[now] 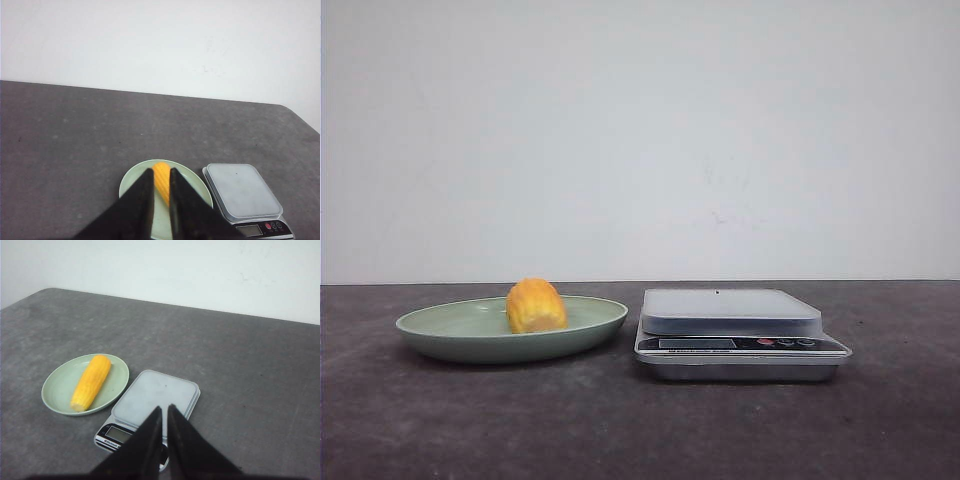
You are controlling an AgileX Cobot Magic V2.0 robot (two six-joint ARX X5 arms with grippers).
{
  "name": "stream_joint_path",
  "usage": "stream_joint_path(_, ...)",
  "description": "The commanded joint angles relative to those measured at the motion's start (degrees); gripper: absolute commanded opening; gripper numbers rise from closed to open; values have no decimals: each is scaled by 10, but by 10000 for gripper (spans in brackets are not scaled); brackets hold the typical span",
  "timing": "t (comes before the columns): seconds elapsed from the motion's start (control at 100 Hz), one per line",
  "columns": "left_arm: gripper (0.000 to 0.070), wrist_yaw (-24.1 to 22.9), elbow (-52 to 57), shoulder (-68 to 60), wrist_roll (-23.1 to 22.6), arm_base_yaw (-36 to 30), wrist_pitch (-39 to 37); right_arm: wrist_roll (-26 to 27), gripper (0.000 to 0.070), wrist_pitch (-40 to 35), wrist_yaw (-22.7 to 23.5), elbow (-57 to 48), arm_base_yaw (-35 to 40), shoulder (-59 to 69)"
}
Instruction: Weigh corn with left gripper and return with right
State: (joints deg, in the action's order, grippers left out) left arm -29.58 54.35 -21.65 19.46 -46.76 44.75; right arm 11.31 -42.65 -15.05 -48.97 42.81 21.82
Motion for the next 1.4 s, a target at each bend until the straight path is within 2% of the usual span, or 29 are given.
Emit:
stream_joint_path(0.0,17,1,5,0,-6,-5,-6,6,10,5,-2,-5,5,0)
stream_joint_path(0.43,17,0,5,4,-6,4,-7,6,10,5,0,-5,5,0)
stream_joint_path(0.51,15,-3,5,5,-12,34,-8,6,10,5,0,-5,5,0)
stream_joint_path(0.61,16,-8,-3,15,-14,105,-11,6,10,5,0,-5,5,0)
stream_joint_path(0.67,16,-8,-21,30,7,150,-17,6,10,5,0,-5,5,1)
stream_joint_path(0.87,16,8,-155,126,-8,283,-132,6,10,5,0,-5,5,0)
stream_joint_path(0.97,16,52,-245,188,-53,324,-213,6,10,5,0,-5,5,0)
stream_joint_path(1.11,16,107,-359,215,-112,353,-324,6,10,6,0,-5,5,1)
stream_joint_path(1.39,16,167,-505,215,-110,379,-436,6,10,6,0,-5,5,-2)
